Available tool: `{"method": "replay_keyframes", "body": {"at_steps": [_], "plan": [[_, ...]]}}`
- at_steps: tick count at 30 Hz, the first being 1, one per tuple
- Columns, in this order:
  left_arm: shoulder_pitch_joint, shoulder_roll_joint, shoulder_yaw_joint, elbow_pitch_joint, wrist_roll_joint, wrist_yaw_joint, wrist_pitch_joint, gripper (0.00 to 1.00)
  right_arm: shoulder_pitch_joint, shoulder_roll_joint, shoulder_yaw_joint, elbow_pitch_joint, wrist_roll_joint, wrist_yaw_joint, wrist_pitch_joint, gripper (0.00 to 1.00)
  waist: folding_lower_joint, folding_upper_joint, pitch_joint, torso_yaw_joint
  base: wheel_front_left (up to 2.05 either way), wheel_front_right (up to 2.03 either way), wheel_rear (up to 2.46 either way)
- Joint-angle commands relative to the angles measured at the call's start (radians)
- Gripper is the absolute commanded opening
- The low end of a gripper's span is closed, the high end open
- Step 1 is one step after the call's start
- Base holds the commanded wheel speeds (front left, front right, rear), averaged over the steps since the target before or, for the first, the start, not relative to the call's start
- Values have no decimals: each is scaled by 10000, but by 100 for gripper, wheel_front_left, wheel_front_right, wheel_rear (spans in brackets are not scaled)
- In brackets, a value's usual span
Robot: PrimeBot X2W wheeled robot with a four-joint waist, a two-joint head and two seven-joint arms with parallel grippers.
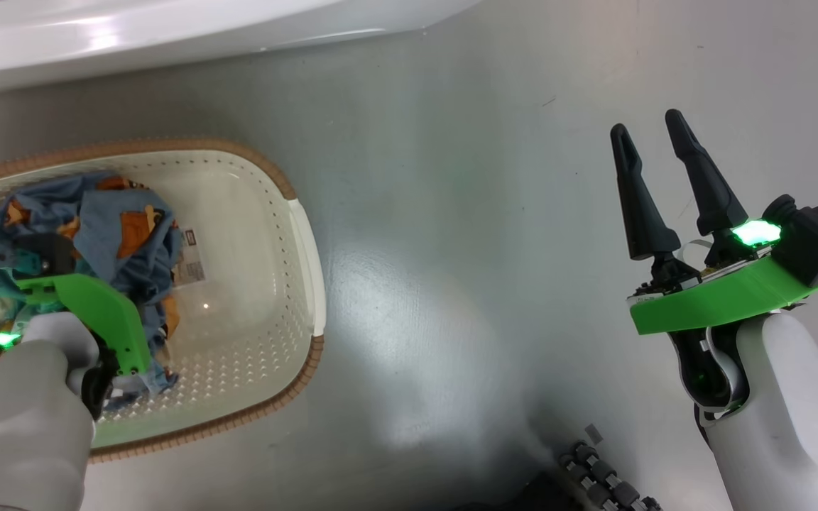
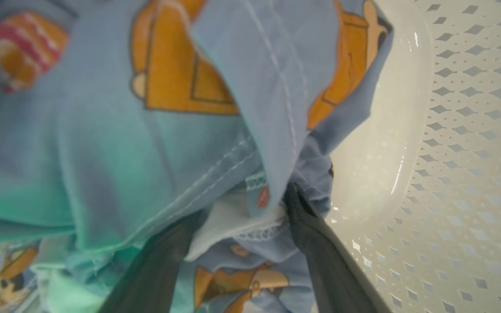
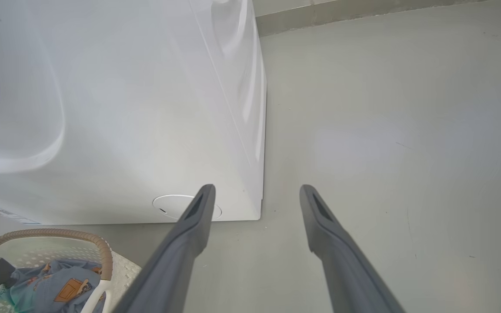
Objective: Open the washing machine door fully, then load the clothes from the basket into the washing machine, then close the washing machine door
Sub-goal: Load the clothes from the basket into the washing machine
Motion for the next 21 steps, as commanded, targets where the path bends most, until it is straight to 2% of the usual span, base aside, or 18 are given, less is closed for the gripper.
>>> {"method": "replay_keyframes", "body": {"at_steps": [1,2,3,21], "plan": [[195,389,185,35,-175,187,-76,73,340,-52,140,-237,-57,16,-48,100,-1,0,28,-16,0,0,0],[176,414,181,36,-168,239,-209,41,342,-54,136,-241,-57,16,-48,100,-1,0,34,-26,0,0,0],[177,421,155,37,-153,249,-263,0,343,-54,134,-240,-57,16,-48,100,-1,0,32,-34,0,0,0],[462,205,52,50,-486,-39,-1193,0,310,-139,191,-12,-21,16,-48,100,-1,0,-685,243,0,0,0]]}}
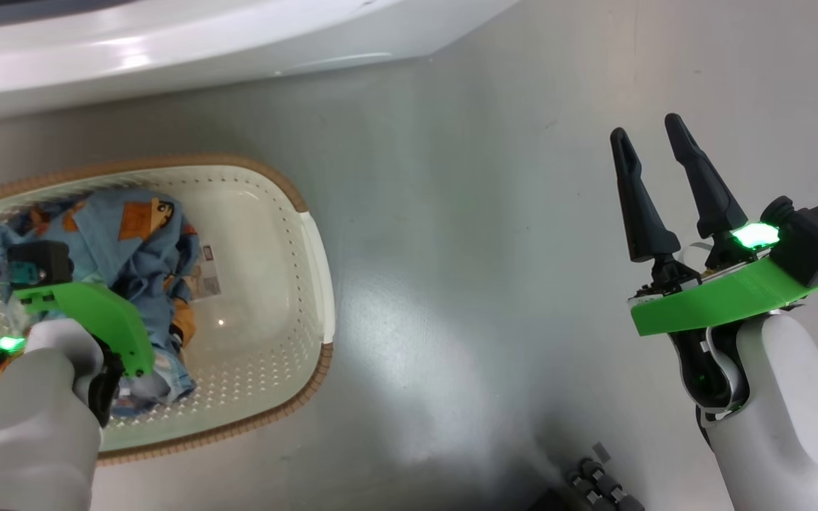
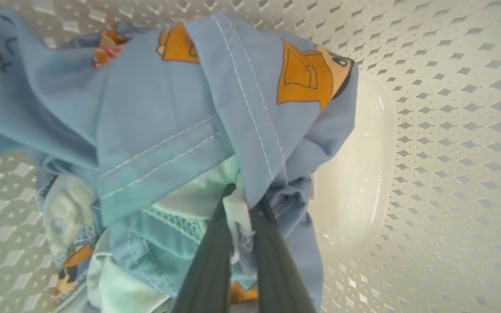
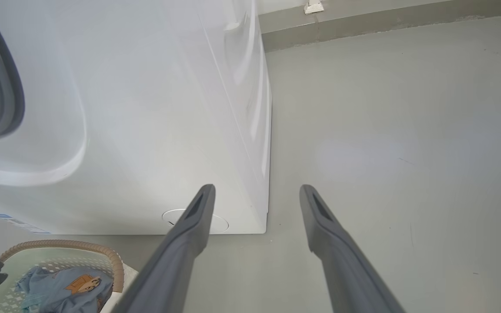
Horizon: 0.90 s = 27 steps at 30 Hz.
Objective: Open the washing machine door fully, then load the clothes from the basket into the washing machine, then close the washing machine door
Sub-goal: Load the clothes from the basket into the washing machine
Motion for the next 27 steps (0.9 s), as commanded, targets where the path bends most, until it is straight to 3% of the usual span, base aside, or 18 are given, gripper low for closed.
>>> {"method": "replay_keyframes", "body": {"at_steps": [1,9,27], "plan": [[398,267,96,-24,-60,-70,-237,0,307,-110,179,-138,-11,16,-48,100,0,0,-216,132,0,0,0],[798,102,-80,-409,-331,-142,-1379,0,350,-157,170,-2,48,16,-48,100,0,0,-877,353,0,0,0],[2443,369,-1144,-2243,-1635,-148,-2469,0,906,-369,159,389,182,16,-48,100,0,0,-3080,928,0,0,0]]}}
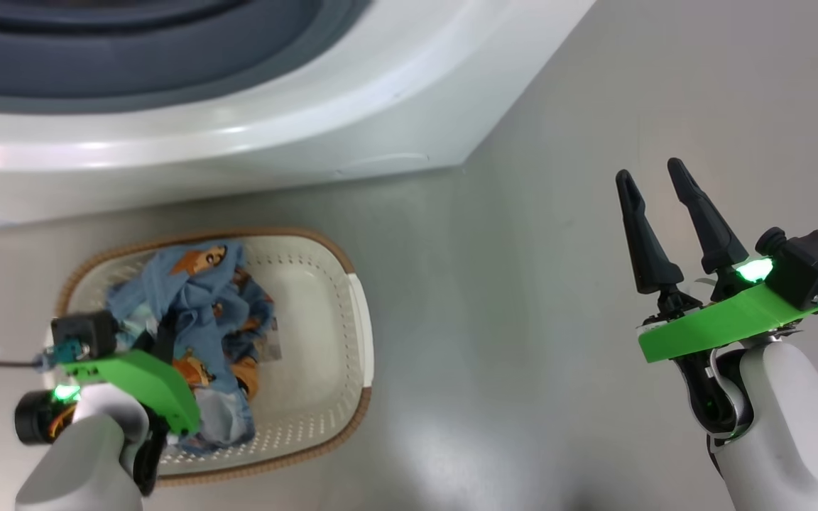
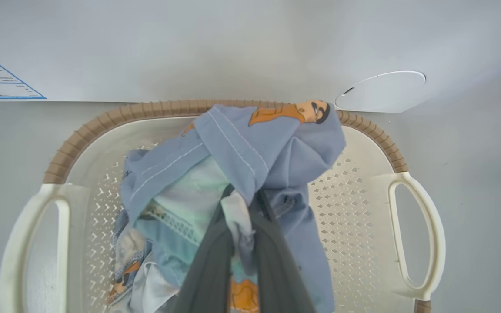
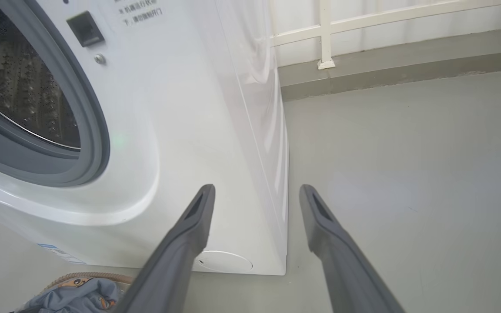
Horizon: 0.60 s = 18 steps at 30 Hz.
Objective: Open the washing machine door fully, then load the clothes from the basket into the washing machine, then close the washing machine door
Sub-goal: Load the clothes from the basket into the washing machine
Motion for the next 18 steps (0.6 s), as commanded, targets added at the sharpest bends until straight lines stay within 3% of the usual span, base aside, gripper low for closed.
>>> {"method": "replay_keyframes", "body": {"at_steps": [1,11,18], "plan": [[390,443,122,-268,-178,-30,-188,0,433,-130,166,-168,87,16,-48,100,0,0,-657,292,0,0,0],[1245,674,116,-1414,-405,-30,-424,0,870,-309,151,17,181,16,-48,100,0,0,-1731,658,0,0,0],[2149,800,829,-3220,1,173,-437,0,1266,-447,113,162,272,16,-48,100,0,0,-2598,944,0,0,0]]}}
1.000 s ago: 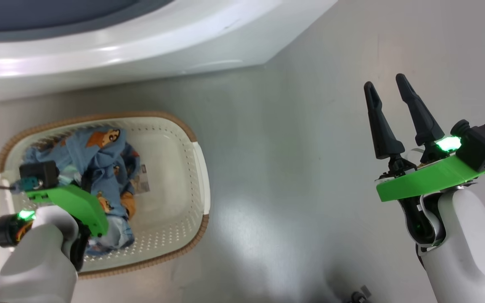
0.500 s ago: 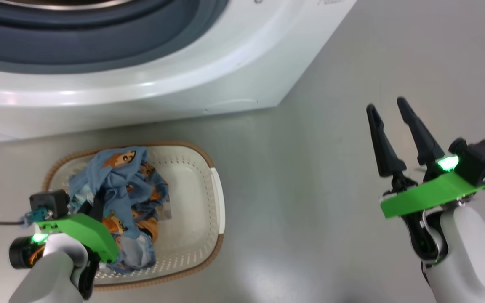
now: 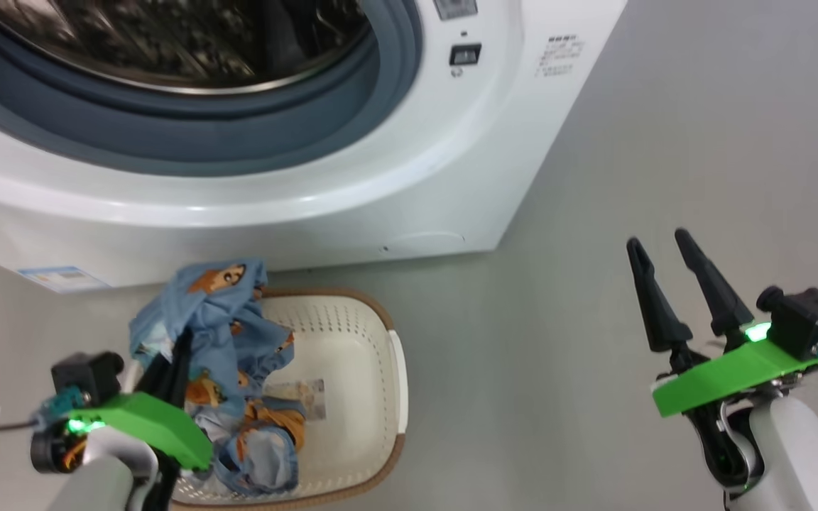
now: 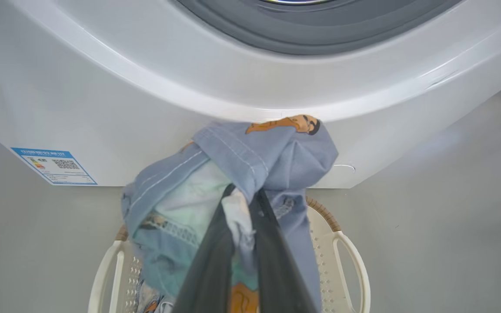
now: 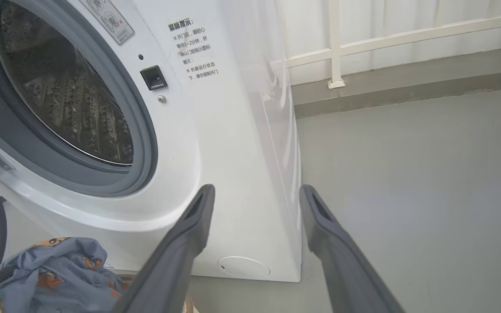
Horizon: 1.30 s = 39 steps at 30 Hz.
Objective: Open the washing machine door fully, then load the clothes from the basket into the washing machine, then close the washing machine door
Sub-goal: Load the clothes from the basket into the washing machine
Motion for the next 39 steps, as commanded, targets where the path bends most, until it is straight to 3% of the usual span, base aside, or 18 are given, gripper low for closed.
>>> {"method": "replay_keyframes", "body": {"at_steps": [1,15,21,39], "plan": [[247,323,386,-345,159,117,-119,0,214,-142,150,-200,56,16,-49,100,0,0,-548,290,0,0,0],[2717,330,1799,-5095,1388,1023,-121,0,1078,-450,40,-69,192,16,-49,100,0,0,-1963,513,0,0,0],[3395,210,2094,-6501,1721,1261,-121,0,1309,-571,-18,-118,176,16,-49,100,0,0,-2347,491,0,0,0],[4168,56,2159,-7655,1942,1594,-122,0,1680,-841,38,-128,270,16,-49,100,0,0,-2982,442,0,0,0]]}}
